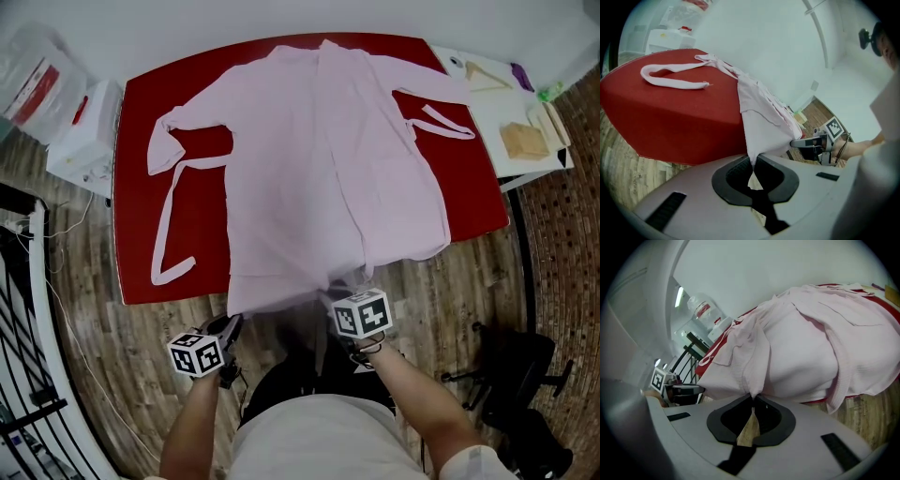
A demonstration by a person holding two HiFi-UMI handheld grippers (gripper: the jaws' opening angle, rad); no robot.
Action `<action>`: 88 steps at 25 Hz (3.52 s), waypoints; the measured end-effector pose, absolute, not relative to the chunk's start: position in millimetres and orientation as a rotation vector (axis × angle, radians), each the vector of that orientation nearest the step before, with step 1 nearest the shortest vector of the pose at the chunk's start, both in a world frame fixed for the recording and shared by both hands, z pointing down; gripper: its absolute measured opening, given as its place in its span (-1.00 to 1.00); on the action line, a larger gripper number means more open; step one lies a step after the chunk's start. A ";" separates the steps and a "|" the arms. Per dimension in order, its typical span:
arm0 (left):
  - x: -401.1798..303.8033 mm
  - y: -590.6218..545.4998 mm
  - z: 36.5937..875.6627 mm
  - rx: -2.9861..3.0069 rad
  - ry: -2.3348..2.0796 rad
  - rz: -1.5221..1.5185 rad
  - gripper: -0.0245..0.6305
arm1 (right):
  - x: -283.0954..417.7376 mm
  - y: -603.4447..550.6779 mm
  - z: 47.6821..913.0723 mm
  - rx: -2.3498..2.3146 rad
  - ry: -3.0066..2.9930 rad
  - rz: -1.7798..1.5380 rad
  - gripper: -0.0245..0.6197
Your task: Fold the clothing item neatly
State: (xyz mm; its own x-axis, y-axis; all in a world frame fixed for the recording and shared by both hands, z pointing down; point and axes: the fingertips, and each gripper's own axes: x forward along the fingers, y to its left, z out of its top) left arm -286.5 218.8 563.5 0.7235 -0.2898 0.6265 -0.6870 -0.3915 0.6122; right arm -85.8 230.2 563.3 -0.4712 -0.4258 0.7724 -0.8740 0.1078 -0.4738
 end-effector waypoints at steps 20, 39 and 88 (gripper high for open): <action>-241.8 171.8 489.6 2.235 -0.632 0.617 -0.45 | -51.9 201.2 520.1 1.281 -2.130 1.193 -0.68; -99.4 -26.6 456.3 2.465 -0.525 0.939 -0.45 | -58.6 141.6 503.4 1.221 -2.243 1.099 -0.63; 37.0 -193.5 478.1 2.608 -0.330 0.853 -0.87 | -29.4 126.6 508.0 1.718 -1.863 0.999 -0.82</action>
